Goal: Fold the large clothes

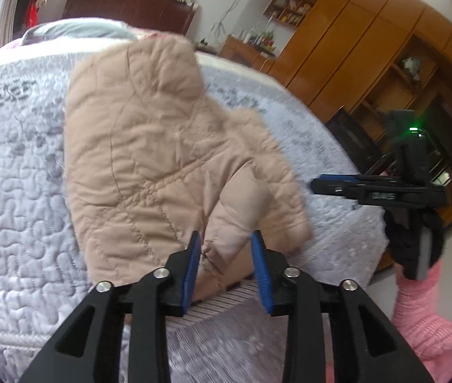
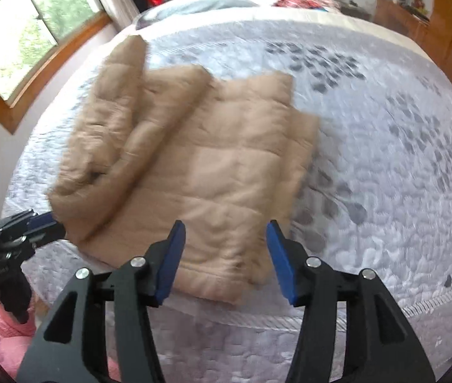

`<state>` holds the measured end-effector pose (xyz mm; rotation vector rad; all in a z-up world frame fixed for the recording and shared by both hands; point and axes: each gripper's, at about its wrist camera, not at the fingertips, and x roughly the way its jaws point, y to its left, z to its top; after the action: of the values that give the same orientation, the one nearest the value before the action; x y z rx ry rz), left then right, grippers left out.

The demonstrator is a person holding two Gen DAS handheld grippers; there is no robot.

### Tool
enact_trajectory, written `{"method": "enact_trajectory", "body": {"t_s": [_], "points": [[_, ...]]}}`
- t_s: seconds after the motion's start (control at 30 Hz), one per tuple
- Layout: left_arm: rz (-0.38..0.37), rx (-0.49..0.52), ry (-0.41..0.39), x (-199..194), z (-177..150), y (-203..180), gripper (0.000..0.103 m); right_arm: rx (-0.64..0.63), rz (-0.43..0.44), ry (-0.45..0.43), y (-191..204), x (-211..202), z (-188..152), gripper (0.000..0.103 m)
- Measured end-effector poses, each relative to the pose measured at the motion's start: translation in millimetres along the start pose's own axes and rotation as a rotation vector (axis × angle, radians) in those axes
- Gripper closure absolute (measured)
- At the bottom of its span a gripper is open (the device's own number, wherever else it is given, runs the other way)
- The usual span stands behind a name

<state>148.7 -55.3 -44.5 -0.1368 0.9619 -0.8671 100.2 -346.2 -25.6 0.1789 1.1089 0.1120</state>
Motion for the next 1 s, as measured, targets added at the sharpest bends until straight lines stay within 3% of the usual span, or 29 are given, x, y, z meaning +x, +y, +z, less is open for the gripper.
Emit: {"method": "enact_trajectory", "body": {"t_s": [0.07, 0.13, 0.2, 0.47, 0.63, 0.67, 0.83, 1.0], "points": [[-0.007, -0.004, -0.038, -17, 5, 1, 0.067, -0.007, 0.064, 0.006, 11, -1, 10, 0.036], [0.043, -0.006, -0.078, -28, 11, 7, 0.065, 0.001, 0.142, 0.022, 22, 1, 24, 0.022], [0.155, -0.026, -0.107, -33, 21, 22, 0.065, 0.008, 0.195, 0.050, 32, 8, 38, 0.019], [0.404, -0.098, -0.080, -9, 47, 76, 0.065, 0.110, 0.263, 0.221, 47, 61, 84, 0.016], [0.351, -0.122, -0.018, 15, 54, 94, 0.067, 0.094, 0.245, 0.265, 62, 79, 94, 0.017], [0.342, -0.119, -0.015, 19, 54, 94, 0.067, 0.089, 0.235, 0.269, 67, 82, 95, 0.019], [0.336, -0.096, -0.011, 26, 55, 86, 0.067, 0.051, 0.174, 0.262, 77, 88, 92, 0.056], [0.330, -0.088, -0.011, 22, 56, 78, 0.067, -0.051, 0.171, 0.191, 93, 72, 86, 0.077]]}}
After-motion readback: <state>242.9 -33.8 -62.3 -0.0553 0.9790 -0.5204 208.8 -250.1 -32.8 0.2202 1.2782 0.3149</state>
